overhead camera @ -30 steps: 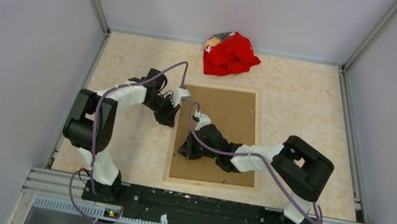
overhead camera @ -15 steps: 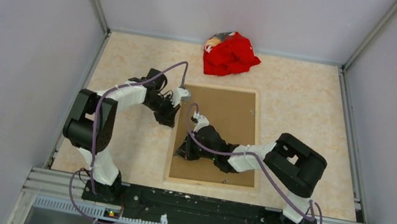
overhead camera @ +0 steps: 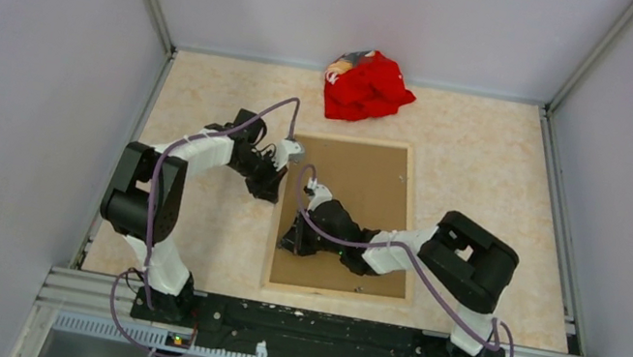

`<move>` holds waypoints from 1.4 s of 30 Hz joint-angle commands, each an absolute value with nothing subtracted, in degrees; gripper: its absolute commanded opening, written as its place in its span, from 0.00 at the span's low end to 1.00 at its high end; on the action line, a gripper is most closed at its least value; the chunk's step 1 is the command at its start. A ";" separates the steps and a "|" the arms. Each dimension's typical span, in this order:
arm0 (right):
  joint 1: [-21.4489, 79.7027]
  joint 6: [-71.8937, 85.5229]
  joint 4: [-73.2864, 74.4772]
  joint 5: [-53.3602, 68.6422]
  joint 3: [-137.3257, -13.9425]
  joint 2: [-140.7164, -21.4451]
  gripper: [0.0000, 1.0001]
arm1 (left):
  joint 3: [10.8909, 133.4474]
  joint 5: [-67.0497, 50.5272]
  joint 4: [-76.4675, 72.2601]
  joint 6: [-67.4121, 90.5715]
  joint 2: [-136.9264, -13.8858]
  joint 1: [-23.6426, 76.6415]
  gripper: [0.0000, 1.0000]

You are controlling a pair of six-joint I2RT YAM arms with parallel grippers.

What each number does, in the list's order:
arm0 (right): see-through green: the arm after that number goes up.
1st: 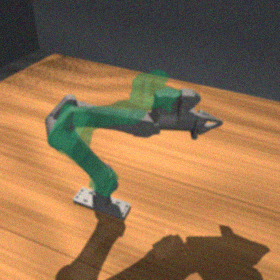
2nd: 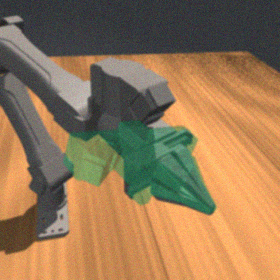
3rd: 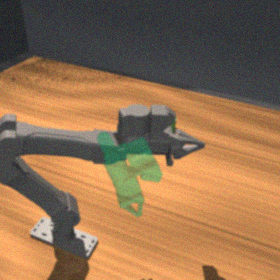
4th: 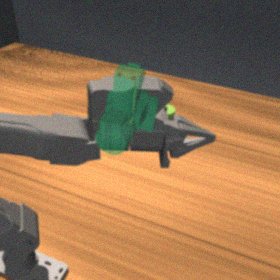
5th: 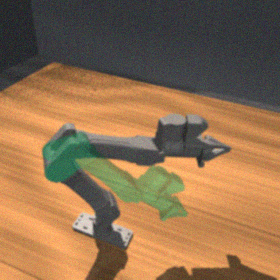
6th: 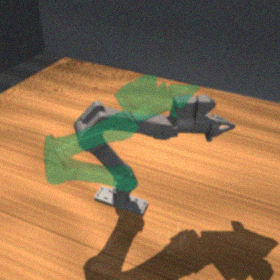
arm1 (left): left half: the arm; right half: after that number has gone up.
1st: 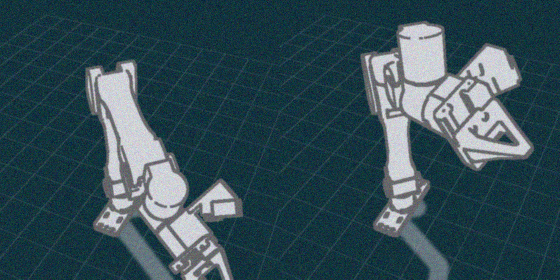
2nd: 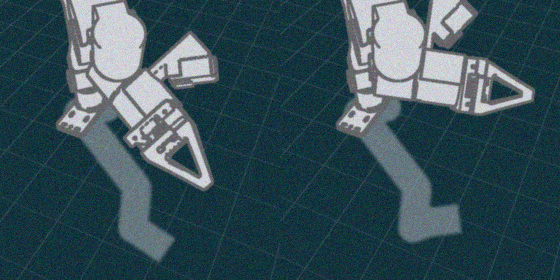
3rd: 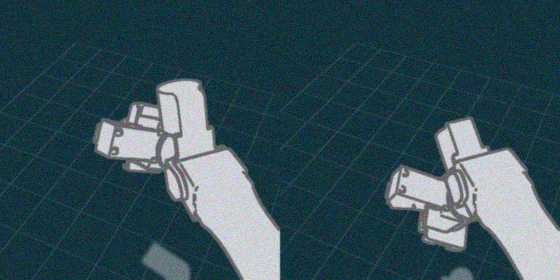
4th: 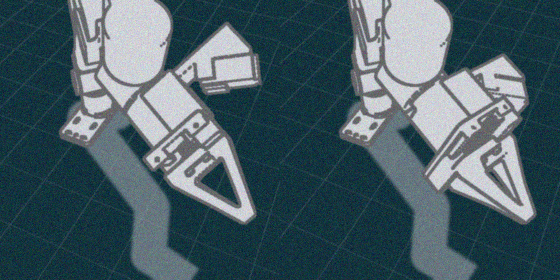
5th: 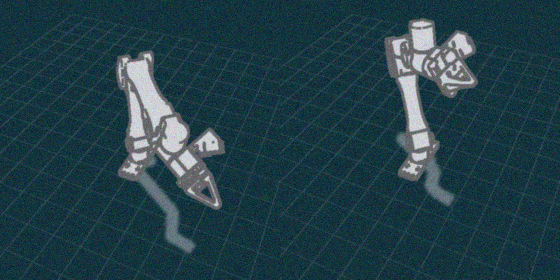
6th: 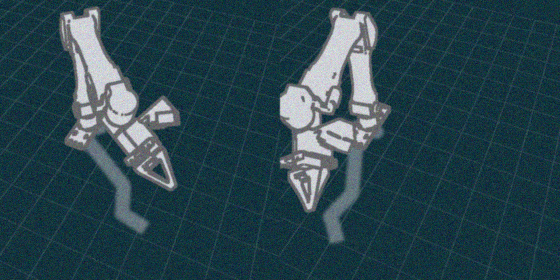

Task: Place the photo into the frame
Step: Install the photo frame at the center of the board.

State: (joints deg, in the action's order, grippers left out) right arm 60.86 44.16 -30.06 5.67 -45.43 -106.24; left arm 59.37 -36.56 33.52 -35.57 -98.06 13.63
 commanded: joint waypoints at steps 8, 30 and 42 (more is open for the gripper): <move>47.77 40.74 -25.38 8.74 -51.09 -99.15 0.00 | 66.95 -41.26 31.66 -28.40 -101.65 9.14 0.07; 37.77 41.43 -20.51 17.15 -76.71 -124.61 0.24 | 72.81 -46.52 29.16 -24.15 -113.99 7.56 0.08; 37.77 42.19 -18.67 18.04 -80.23 -128.32 0.23 | 71.58 -46.31 28.72 -24.45 -112.94 7.47 0.07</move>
State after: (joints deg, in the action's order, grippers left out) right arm 37.95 42.52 -20.25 17.96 -78.13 -126.61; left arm 72.95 -46.09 30.04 -23.88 -112.14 6.96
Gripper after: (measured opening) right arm 0.235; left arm 0.077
